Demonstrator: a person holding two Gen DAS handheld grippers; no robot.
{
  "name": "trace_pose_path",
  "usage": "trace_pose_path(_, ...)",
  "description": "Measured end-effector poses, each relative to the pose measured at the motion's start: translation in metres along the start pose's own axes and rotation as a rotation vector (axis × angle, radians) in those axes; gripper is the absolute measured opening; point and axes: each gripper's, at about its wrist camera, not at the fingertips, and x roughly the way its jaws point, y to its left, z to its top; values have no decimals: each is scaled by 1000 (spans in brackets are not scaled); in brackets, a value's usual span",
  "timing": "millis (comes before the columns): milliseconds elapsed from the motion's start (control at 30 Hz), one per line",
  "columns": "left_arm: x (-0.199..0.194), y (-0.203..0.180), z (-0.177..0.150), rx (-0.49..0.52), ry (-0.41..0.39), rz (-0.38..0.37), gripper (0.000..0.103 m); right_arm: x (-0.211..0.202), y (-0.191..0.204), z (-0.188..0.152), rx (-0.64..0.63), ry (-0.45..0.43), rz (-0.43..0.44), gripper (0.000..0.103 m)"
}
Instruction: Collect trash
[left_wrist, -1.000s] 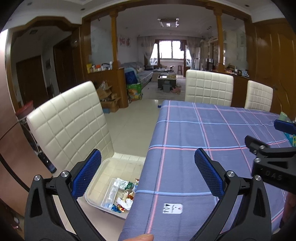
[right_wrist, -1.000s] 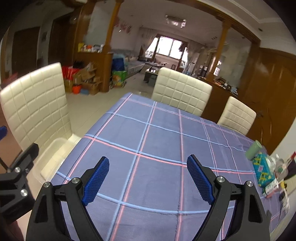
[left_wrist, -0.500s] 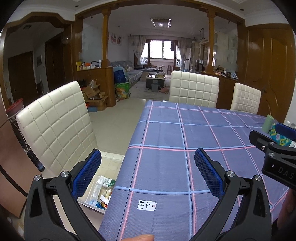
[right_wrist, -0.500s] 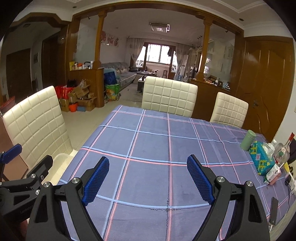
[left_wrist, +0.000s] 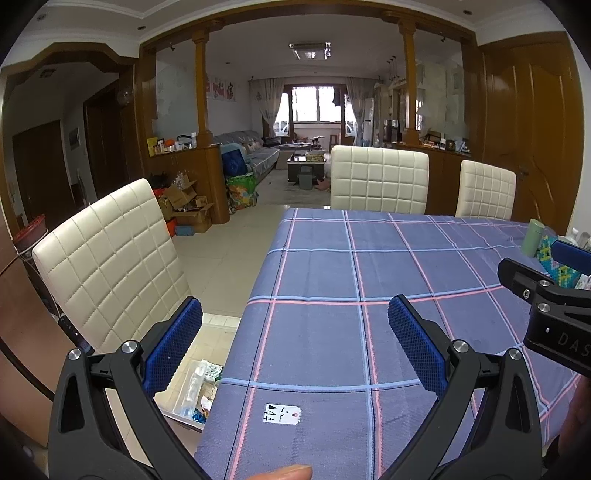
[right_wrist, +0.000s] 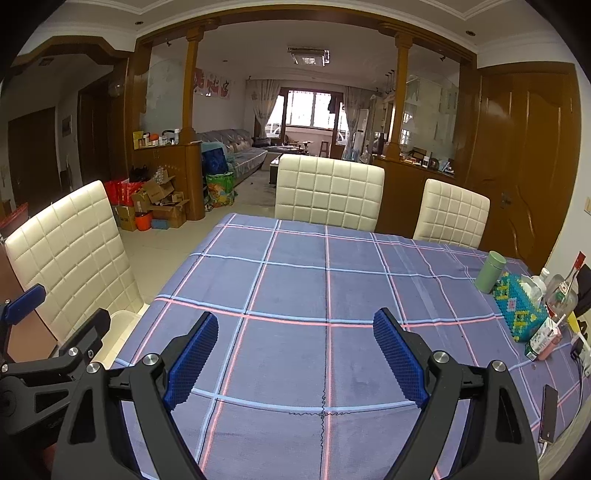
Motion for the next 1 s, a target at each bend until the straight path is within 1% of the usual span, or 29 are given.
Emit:
trace_pose_path(267, 0, -2, 0, 2, 4, -4, 99, -2, -3, -2, 8, -6, 2, 84)
trace_pose_path(400, 0, -6, 1, 10, 10, -21, 99, -1, -4, -2, 15, -2, 8, 84)
trace_pose_path(633, -2, -9, 0, 18, 0, -23, 99, -1, -4, -3, 17, 0, 8, 84)
trace_pose_path(767, 1, -7, 0, 7, 18, -39, 99, 2, -5, -3, 23, 11, 17, 84)
trace_pose_path(1000, 2, -9, -1, 18, 27, -34, 99, 2, -3, -3, 22, 9, 20, 84)
